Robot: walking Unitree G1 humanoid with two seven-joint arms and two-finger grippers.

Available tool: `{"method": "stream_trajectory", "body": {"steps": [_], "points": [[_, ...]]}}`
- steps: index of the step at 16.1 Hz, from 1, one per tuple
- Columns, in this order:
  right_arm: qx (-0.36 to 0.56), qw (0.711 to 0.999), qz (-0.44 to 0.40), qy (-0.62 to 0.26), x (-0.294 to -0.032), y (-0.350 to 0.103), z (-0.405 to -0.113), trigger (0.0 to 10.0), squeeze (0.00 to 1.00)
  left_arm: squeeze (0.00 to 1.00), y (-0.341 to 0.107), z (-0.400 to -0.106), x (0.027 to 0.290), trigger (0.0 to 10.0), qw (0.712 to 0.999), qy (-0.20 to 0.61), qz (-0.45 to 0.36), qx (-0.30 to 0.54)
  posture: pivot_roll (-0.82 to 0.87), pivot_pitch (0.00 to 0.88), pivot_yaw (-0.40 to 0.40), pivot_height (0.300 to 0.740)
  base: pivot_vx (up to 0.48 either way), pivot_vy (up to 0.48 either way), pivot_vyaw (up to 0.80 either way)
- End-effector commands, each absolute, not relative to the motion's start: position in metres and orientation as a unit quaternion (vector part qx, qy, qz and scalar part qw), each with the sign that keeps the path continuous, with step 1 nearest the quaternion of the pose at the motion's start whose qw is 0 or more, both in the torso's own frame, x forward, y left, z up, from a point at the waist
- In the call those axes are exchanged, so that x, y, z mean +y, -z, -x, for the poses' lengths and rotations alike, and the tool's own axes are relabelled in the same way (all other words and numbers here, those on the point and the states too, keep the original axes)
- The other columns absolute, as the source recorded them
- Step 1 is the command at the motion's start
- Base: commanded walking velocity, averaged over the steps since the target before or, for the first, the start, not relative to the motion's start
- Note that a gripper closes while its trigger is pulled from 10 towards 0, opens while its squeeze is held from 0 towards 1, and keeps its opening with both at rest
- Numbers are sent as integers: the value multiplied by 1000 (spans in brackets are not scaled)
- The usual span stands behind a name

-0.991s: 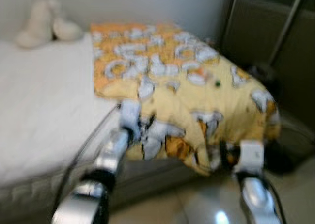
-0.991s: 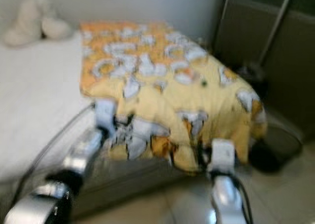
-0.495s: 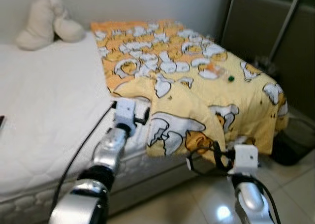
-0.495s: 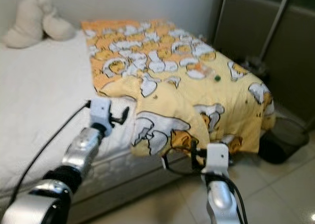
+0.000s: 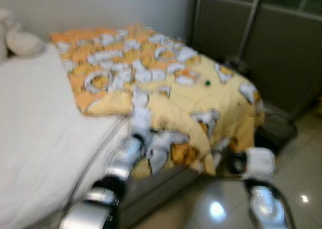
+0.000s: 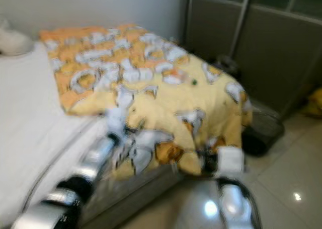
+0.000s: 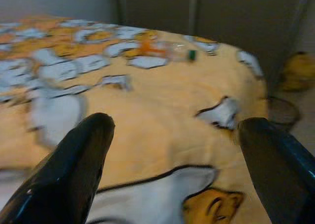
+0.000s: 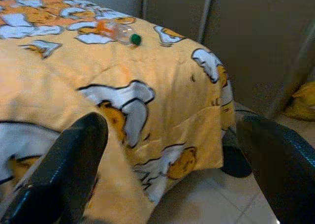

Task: Clean up the room

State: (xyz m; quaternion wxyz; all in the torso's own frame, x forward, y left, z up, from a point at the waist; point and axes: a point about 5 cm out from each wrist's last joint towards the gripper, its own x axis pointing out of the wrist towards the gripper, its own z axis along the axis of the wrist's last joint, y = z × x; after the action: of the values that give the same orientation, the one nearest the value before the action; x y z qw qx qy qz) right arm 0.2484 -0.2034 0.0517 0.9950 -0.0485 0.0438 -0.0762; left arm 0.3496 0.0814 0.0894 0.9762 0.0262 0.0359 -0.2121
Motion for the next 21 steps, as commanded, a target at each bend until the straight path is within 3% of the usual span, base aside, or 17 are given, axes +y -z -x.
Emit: {"method": "stream_trajectory", "body": {"steps": [1,6,8,10,13,18,21], "points": [[29,997,39,66,-194,-57,-254,10000,0,0,-93,-353,98,10000,979,196,-40,28,34,0,43,740,480,0,0],[33,997,44,63,-193,-55,-247,10000,0,0,-76,-354,122,10000,987,123,-49,94,19,0,37,740,286,0,0],[41,997,44,55,-198,-57,-234,10000,0,0,-64,-349,134,10000,988,94,-30,123,-14,29,-13,740,0,0,0],[49,998,37,17,-200,-60,-218,10000,0,0,-56,-343,129,10000,987,102,6,127,-68,104,-62,740,0,0,0],[91,994,49,-26,-204,-53,-192,10000,0,0,-52,-336,112,10000,987,120,-13,109,-114,181,-115,740,0,0,0],[116,992,24,-52,-190,-54,-187,10000,0,0,-41,-326,101,10000,984,134,-27,117,-110,208,-114,740,0,0,0],[122,990,19,-61,-181,-51,-186,10000,0,0,-43,-331,118,10000,987,79,-83,116,-94,214,-95,740,0,0,0]]}}
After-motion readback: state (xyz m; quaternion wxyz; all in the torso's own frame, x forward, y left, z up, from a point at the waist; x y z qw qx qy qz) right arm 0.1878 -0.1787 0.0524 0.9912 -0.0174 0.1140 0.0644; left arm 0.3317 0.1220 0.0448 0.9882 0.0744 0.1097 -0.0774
